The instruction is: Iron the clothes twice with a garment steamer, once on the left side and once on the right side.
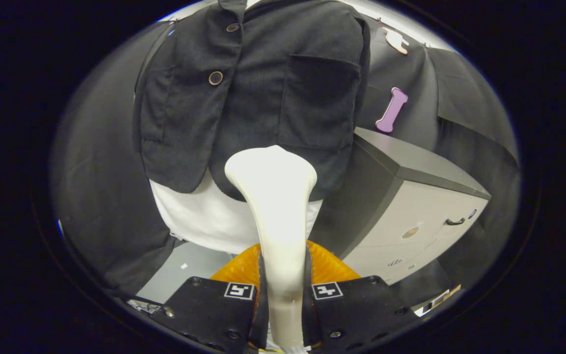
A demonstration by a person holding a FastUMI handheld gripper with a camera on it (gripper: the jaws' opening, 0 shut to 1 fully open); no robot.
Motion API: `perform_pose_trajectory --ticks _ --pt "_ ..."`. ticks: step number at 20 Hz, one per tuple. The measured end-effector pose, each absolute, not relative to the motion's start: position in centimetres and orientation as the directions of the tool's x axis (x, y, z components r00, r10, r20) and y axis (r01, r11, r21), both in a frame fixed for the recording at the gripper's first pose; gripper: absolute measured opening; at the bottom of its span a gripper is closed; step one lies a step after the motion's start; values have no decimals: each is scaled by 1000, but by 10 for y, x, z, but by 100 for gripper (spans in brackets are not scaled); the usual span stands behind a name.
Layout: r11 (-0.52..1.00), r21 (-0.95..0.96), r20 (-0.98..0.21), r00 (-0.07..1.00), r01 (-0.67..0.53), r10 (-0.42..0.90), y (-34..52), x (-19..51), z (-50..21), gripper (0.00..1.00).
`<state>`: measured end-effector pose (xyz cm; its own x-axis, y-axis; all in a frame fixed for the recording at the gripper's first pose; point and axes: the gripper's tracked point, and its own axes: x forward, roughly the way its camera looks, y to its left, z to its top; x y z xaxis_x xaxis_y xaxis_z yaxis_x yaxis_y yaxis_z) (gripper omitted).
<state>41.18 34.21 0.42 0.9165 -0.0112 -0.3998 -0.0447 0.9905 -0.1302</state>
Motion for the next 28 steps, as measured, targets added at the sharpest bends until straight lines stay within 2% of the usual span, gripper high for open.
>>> perform_pose_trajectory --ticks 6,12,22,28 --pt "991 -121 -359 933 -51 4 347 390 51 30" --pt "993 -89 -274 961 -71 44 356 367 134 30" --pt "989 -64 -111 986 -130 122 426 336 292 30" --pt "988 -49 -44 988 -147 145 473 337 358 30"
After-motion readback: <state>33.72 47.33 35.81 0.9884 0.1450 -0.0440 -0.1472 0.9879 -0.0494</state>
